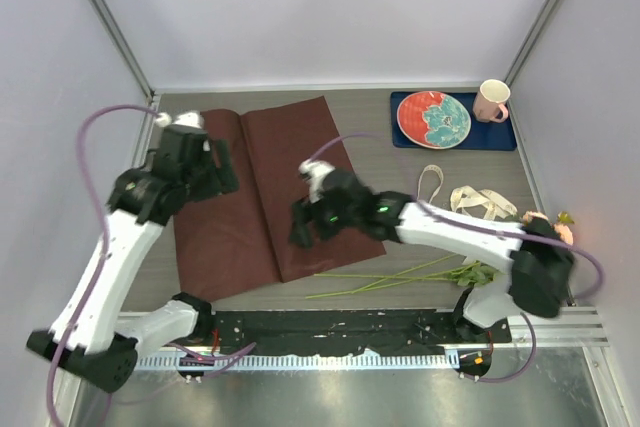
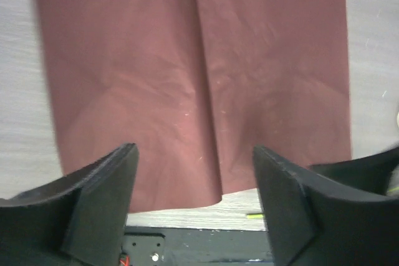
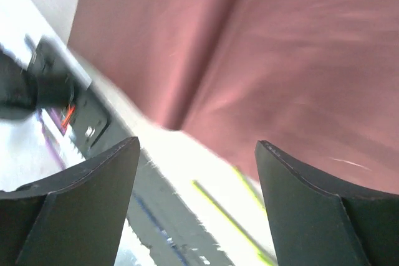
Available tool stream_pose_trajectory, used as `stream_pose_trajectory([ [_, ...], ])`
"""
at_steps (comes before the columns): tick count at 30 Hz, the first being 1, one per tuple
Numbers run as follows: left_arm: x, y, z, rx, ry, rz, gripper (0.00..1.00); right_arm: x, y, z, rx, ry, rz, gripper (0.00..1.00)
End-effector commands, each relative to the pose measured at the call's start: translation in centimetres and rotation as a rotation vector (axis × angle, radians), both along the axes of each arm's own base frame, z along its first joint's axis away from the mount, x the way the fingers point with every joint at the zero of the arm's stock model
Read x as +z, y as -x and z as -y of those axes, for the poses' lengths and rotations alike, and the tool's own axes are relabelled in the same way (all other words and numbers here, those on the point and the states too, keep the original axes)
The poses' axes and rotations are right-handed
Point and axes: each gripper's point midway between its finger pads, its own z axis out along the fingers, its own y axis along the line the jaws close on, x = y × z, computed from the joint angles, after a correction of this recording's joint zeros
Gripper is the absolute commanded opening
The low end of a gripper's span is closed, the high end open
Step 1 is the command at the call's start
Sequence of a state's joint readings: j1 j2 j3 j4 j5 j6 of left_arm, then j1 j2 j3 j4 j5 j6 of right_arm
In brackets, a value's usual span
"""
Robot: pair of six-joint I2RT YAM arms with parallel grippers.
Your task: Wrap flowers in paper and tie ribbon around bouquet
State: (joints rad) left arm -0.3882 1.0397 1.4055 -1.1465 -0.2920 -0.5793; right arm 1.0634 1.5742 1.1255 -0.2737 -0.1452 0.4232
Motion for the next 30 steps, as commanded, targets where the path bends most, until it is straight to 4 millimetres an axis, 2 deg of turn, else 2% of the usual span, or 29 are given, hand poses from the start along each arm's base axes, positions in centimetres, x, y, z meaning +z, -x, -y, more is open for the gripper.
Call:
stream_pose_trajectory([
  [1,-7.7,-3.3,7.7,-0.263,0.159,-0.180,0.68,-2.4,-6.8,11.7,-0.430,0.066,-0.014,0.82],
  [2,-10.6,-4.0,8.6,-0.274,0.130,-0.251,0.64,-3.3,-7.5,13.4,-0.475,0.101,-0.006,0.82],
  [3,-12.5,-3.9,8.9,-0.281,0.106,-0.289,0.56,-4.4,-8.5,15.5,-0.523,0.148,0.010,0.82],
  [5,-14.7,-4.3,10.6,-0.321,0.077,-0.320,0.52,-5.4,-9.0,17.0,-0.566,0.186,0.004,0.81],
  [6,-16.5,-5.0,10.1,-0.293,0.005,-0.350,0.47,-5.9,-9.1,17.8,-0.585,0.201,-0.004,0.81],
  [7,-17.2,-5.2,10.0,-0.282,-0.030,-0.360,0.44,-6.2,-9.7,18.9,-0.639,0.202,-0.020,0.81],
  [8,-17.7,-5.0,10.3,-0.285,-0.060,-0.374,0.40,-6.4,-9.8,19.5,-0.663,0.200,-0.028,0.81],
  [11,-21.1,-4.6,9.5,-0.236,-0.123,-0.439,0.27,-7.9,-9.5,20.6,-0.672,0.210,-0.075,0.80],
  [13,-22.4,-4.8,9.6,-0.191,-0.098,-0.429,0.22,-8.6,-9.5,21.0,-0.671,0.237,-0.074,0.79],
  [15,-24.6,-3.6,9.2,-0.165,-0.082,-0.458,0.20,-9.7,-9.1,21.2,-0.670,0.267,-0.087,0.79],
  [16,-25.0,-3.9,10.0,-0.154,-0.035,-0.439,0.20,-9.9,-9.4,21.0,-0.667,0.254,-0.082,0.79],
  [17,-26.1,-3.2,9.8,-0.145,-0.028,-0.459,0.18,-10.2,-9.5,20.8,-0.662,0.253,-0.086,0.79],
  [22,-28.5,-3.6,11.5,-0.145,0.042,-0.490,0.16,-11.8,-10.7,19.8,-0.638,0.260,-0.089,0.77],
  [25,-29.0,-4.2,13.0,-0.153,0.102,-0.496,0.13,-12.0,-12.1,18.6,-0.626,0.237,-0.087,0.77],
  [27,-29.4,-4.5,13.7,-0.147,0.137,-0.505,0.11,-11.4,-13.6,17.6,-0.625,0.213,-0.070,0.77],
  [28,-29.4,-4.8,14.4,-0.159,0.166,-0.502,0.11,-12.1,-14.1,17.5,-0.624,0.225,-0.074,0.77],
  [29,-29.7,-4.9,14.7,-0.159,0.170,-0.509,0.10,-11.4,-15.4,16.9,-0.630,0.212,-0.055,0.76],
  [30,-29.8,-5.2,14.9,-0.156,0.176,-0.508,0.09,-11.3,-16.6,17.6,-0.658,0.234,-0.028,0.76],
])
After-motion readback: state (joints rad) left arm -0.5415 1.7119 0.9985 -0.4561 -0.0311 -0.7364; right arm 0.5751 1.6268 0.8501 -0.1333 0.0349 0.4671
